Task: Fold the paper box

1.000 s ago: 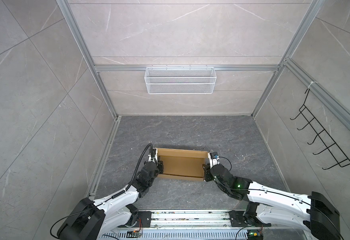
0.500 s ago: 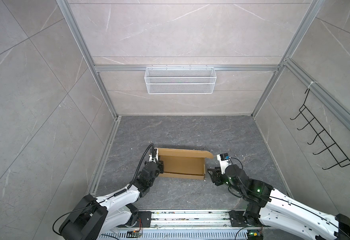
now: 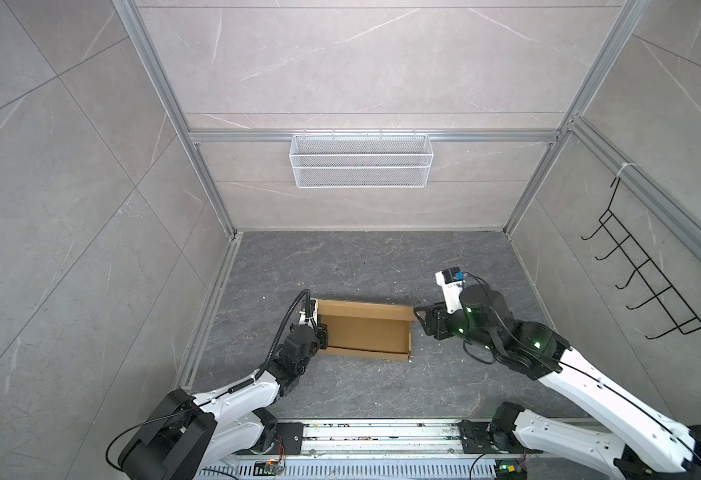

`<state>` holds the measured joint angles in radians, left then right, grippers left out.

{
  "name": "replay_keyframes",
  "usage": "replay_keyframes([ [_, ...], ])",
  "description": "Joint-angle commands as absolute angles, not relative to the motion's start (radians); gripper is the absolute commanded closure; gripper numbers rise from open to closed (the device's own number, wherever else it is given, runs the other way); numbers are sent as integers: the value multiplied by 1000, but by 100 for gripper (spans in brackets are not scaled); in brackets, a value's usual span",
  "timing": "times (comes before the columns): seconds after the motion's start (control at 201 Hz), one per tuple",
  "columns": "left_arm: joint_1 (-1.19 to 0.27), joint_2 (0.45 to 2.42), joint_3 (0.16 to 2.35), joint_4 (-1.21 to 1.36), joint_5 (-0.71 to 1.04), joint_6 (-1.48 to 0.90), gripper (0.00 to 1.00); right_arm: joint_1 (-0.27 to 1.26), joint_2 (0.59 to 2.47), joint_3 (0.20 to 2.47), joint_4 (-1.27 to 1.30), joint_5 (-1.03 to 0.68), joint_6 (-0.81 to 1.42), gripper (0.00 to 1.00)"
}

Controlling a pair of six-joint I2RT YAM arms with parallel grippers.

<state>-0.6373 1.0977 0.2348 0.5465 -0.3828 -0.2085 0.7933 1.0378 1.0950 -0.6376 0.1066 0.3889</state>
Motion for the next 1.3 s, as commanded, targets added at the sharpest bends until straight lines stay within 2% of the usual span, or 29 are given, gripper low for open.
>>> replay_keyframes([
  [0.0,-641,1085,232,485,-359,-199,91,793,1162,1178,-717,-15,212,36],
  [0.139,-643,1078,228,485,-361,-199,90,792,1291,1255,-729,-47,126,37],
  [0.343,-643,1076,231,476,-356,-200,90,793,1377,1299,-752,-86,25,37],
  [0.687,-642,1046,241,442,-352,-195,90,794,1446,1333,-795,-149,-80,50],
  [0.871,-642,1045,239,432,-350,-206,90,795,1469,1351,-796,-111,-91,49],
  [1.095,-641,984,235,371,-359,-247,86,794,1489,1359,-801,-121,-91,52],
  [1.299,-642,885,252,268,-377,-262,74,793,1494,1348,-785,-141,-80,65],
])
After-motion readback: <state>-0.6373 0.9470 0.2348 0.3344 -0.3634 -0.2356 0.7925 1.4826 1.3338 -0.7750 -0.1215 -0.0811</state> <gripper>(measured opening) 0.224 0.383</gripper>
